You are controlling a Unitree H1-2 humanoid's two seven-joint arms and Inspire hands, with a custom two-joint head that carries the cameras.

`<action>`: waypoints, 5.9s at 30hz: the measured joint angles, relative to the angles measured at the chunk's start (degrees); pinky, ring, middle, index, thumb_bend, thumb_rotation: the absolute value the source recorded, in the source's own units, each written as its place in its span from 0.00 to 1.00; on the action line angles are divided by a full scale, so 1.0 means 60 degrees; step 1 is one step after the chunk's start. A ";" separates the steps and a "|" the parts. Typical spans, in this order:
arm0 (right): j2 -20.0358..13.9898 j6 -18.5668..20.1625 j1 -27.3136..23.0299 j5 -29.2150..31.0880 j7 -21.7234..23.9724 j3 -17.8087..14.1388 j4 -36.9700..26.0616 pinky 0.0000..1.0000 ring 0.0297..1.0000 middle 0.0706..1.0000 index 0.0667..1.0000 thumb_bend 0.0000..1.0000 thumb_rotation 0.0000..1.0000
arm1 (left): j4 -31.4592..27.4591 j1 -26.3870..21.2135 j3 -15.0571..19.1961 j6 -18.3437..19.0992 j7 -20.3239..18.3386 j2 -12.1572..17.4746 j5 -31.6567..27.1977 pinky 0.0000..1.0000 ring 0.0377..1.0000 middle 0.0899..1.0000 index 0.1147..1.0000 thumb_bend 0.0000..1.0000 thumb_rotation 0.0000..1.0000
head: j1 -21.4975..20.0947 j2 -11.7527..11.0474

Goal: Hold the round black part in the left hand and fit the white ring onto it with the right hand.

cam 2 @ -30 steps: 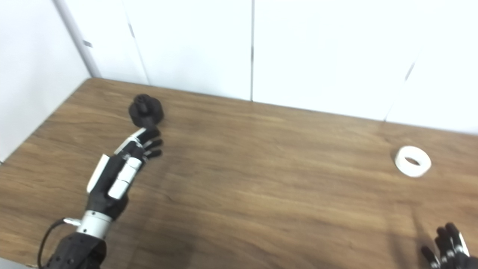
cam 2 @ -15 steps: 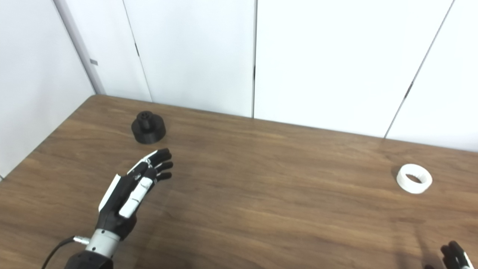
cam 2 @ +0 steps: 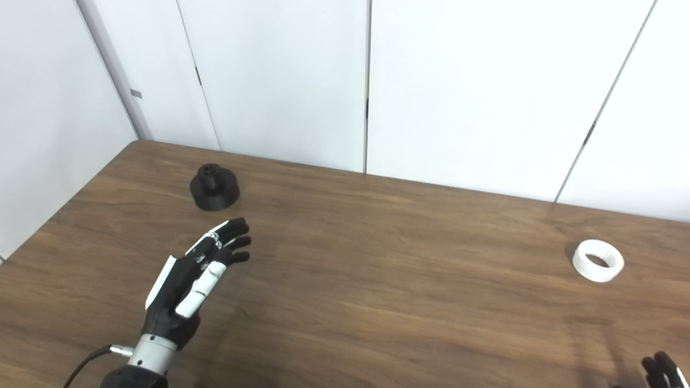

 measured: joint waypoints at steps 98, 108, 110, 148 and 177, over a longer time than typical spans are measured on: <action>-0.0013 -0.0368 -0.0046 -0.0401 -0.0064 0.0231 0.0143 1.00 0.99 0.93 0.92 0.59 1.00 | 0.8072 -0.5700 -0.2142 0.2281 0.2785 0.4269 0.5779 1.00 0.98 0.94 0.85 1.00 0.44 | -0.0571 0.0220; -0.0002 -0.0372 -0.0002 -0.0511 -0.0087 0.0275 0.0101 1.00 0.99 0.92 0.92 0.58 1.00 | 0.8453 -0.6174 -0.2344 0.2536 0.2850 0.4266 0.5492 1.00 0.97 0.93 0.84 1.00 0.41 | -0.0747 0.0190; 0.0014 -0.0393 0.0001 -0.0538 -0.0087 0.0287 0.0101 1.00 0.99 0.92 0.91 0.58 1.00 | 0.8514 -0.6254 -0.2433 0.2595 0.2852 0.4260 0.5478 1.00 0.97 0.93 0.84 1.00 0.42 | -0.0805 0.0190; 0.0039 -0.0698 0.0173 -0.0204 0.0004 0.0470 0.0096 1.00 1.00 0.96 0.96 0.63 1.00 | 1.0015 -0.7279 -0.3254 0.2192 0.3757 0.3845 0.5075 1.00 0.97 0.92 0.84 1.00 0.37 | -0.1216 0.0015; 0.0039 -0.0684 0.0198 -0.0370 -0.0016 0.0492 0.0075 1.00 0.99 0.93 0.92 0.61 1.00 | 1.0680 -0.7728 -0.3542 0.2690 0.4325 0.3843 0.5212 0.97 0.93 0.85 0.66 0.95 0.28 | -0.1098 0.0249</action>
